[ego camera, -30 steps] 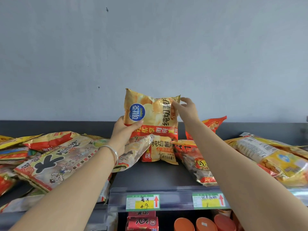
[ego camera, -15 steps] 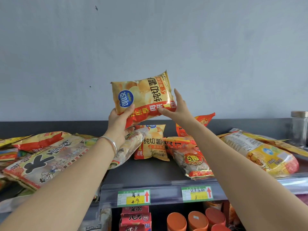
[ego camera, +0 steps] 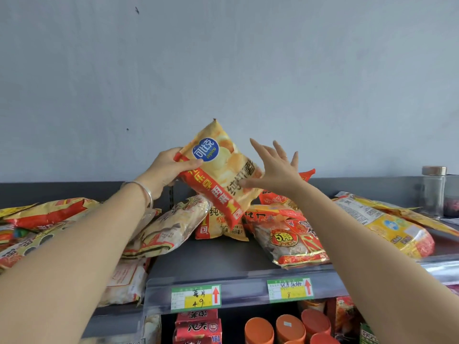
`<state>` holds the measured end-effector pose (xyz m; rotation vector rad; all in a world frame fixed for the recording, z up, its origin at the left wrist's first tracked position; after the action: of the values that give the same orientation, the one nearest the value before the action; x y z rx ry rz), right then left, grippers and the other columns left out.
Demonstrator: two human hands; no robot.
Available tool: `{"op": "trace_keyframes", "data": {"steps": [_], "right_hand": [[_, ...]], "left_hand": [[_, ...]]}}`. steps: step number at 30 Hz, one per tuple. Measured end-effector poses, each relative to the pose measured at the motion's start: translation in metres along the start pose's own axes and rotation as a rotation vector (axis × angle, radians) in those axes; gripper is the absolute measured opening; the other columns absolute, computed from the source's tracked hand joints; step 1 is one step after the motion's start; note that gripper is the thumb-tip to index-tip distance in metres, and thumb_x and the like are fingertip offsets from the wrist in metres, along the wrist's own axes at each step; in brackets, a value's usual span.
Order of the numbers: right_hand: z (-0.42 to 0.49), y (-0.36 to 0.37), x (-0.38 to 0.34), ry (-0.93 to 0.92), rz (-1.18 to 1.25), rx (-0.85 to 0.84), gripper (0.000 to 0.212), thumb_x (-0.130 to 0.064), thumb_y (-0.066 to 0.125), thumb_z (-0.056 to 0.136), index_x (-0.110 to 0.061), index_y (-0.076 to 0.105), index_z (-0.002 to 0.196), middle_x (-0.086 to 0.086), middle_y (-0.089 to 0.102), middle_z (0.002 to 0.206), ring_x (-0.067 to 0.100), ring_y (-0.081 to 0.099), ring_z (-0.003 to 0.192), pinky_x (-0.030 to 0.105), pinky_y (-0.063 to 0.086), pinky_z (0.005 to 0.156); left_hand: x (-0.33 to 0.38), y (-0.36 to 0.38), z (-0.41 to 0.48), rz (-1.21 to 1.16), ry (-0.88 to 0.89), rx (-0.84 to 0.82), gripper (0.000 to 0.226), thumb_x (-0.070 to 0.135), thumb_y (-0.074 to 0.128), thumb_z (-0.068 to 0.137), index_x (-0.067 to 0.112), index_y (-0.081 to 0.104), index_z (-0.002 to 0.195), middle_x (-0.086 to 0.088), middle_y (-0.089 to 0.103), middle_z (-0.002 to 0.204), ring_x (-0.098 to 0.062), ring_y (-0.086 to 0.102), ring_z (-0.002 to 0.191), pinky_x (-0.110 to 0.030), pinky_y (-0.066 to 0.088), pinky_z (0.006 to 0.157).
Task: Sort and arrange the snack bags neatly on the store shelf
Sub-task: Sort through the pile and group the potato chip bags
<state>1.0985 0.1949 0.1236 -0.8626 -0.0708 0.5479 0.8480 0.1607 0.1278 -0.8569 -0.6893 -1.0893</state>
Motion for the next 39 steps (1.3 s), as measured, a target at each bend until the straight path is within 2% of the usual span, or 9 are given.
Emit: {"op": "trace_keyframes", "data": {"steps": [4,7,11,14,19,24,28,31,39], "right_hand": [[-0.001,-0.001,-0.009,0.035,0.535,-0.278,0.117,-0.056,0.078,0.065,-0.046,-0.004,0.148,-0.001,0.041,0.148,0.02,0.037,0.138,0.051,0.024,0.115],[-0.011,0.017,-0.015,0.099,0.722,-0.433,0.125,-0.038,0.083,0.067,-0.04,-0.01,0.15,-0.004,0.041,0.147,0.019,0.045,0.131,0.046,0.037,0.11],[-0.022,0.043,-0.016,0.319,0.779,-0.265,0.119,-0.046,0.082,0.068,-0.037,-0.002,0.151,-0.001,0.035,0.15,0.021,0.045,0.129,0.04,0.041,0.104],[-0.025,0.057,-0.024,0.455,0.597,-0.082,0.104,-0.06,0.074,0.069,-0.032,0.013,0.148,0.001,0.05,0.138,0.023,0.055,0.112,0.044,0.049,0.093],[-0.025,0.081,-0.045,0.449,0.087,-0.016,0.088,-0.068,0.058,0.075,-0.031,0.015,0.143,0.002,0.063,0.103,0.03,0.063,0.098,0.034,0.043,0.066],[-0.024,0.096,-0.045,0.472,0.039,0.014,0.089,-0.067,0.054,0.079,-0.029,0.009,0.146,0.003,0.065,0.1,0.03,0.064,0.095,0.034,0.039,0.064],[-0.023,0.101,-0.049,0.492,0.045,0.061,0.091,-0.067,0.052,0.081,-0.029,0.005,0.148,0.005,0.065,0.107,0.032,0.063,0.1,0.035,0.041,0.067],[-0.021,0.1,-0.054,0.49,0.048,0.11,0.091,-0.068,0.047,0.083,-0.029,0.0,0.15,0.006,0.065,0.108,0.031,0.063,0.098,0.034,0.04,0.066],[-0.02,0.11,-0.073,0.486,0.09,0.133,0.091,-0.071,0.044,0.084,-0.026,0.001,0.15,0.006,0.063,0.116,0.031,0.062,0.105,0.035,0.042,0.069]], "left_hand": [[0.002,-0.001,0.006,0.015,0.004,-0.048,0.026,0.04,0.074,0.074,0.027,0.06,0.091,0.002,0.069,0.088,-0.016,0.061,0.083,-0.032,0.045,0.07],[-0.007,0.013,0.008,-0.06,-0.005,-0.03,0.034,0.037,0.075,0.074,0.025,0.055,0.099,-0.008,0.066,0.1,-0.022,0.062,0.087,-0.032,0.049,0.069],[-0.03,0.023,0.011,-0.314,-0.041,0.066,0.063,0.027,0.072,0.081,0.026,0.032,0.129,-0.014,0.056,0.12,-0.021,0.064,0.098,-0.03,0.055,0.072],[-0.051,0.03,0.014,-0.209,-0.104,0.072,0.078,0.032,0.064,0.087,0.028,0.013,0.145,-0.015,0.044,0.139,-0.024,0.055,0.117,-0.039,0.048,0.095],[-0.084,0.043,0.0,0.675,-0.096,-0.227,0.055,0.029,0.058,0.083,0.02,0.037,0.133,-0.013,0.051,0.133,-0.029,0.053,0.115,-0.032,0.043,0.097],[-0.108,0.04,-0.021,1.105,-0.19,-0.357,0.098,0.028,0.068,0.071,0.029,0.006,0.147,-0.015,0.018,0.151,-0.042,0.024,0.136,-0.052,0.032,0.107],[-0.104,0.025,-0.018,1.079,-0.082,-0.138,0.073,0.012,0.05,0.083,0.032,0.015,0.144,-0.013,0.042,0.136,-0.037,0.052,0.115,-0.045,0.049,0.085],[-0.091,-0.004,-0.005,0.917,-0.081,0.001,0.063,0.019,0.049,0.089,0.023,0.021,0.145,-0.016,0.046,0.134,-0.037,0.051,0.116,-0.041,0.045,0.088],[-0.08,-0.038,0.01,0.735,-0.093,0.183,0.05,-0.001,0.046,0.086,0.008,0.04,0.134,-0.02,0.051,0.13,-0.039,0.049,0.116,-0.041,0.041,0.089]]}}
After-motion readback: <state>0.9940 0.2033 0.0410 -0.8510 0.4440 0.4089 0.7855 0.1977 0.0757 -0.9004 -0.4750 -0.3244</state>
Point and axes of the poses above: each hand's wrist, its own z-axis towards the middle knuckle, its own y-axis out of the palm, x = y × z, the point moved 2 cm from there along z, towards the middle knuckle
